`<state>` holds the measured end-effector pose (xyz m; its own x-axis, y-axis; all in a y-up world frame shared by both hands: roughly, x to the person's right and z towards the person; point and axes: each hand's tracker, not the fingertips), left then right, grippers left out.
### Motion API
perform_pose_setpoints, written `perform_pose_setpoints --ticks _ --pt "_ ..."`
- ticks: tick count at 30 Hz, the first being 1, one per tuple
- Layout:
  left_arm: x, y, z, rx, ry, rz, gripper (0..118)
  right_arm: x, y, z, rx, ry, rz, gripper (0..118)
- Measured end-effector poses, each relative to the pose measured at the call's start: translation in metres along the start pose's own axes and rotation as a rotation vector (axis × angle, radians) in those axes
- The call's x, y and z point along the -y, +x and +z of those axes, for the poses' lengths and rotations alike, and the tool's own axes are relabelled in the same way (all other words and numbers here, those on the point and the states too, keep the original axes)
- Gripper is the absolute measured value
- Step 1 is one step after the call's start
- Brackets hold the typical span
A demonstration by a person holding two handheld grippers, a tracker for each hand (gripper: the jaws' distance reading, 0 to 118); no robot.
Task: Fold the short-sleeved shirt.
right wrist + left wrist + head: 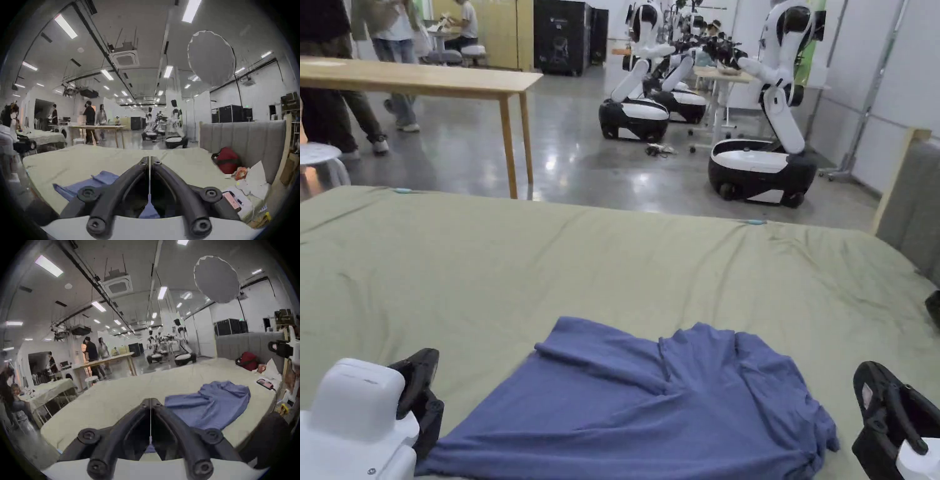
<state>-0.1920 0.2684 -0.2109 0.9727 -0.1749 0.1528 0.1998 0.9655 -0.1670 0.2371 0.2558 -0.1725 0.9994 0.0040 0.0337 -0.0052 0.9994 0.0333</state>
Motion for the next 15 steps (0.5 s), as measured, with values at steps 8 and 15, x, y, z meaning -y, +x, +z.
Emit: perform_pose_setpoints --ticks 8,15 --pt "0.053 -0.056 -0.034 -0.036 -0.299 0.119 15 0.021 -0.004 -0.015 0.028 -0.082 -0.041 2" --pt "0.106 -0.076 -0.111 0.056 -0.501 0.133 111 0.030 -0.007 -0.036 0.025 -0.163 -0.056 2"
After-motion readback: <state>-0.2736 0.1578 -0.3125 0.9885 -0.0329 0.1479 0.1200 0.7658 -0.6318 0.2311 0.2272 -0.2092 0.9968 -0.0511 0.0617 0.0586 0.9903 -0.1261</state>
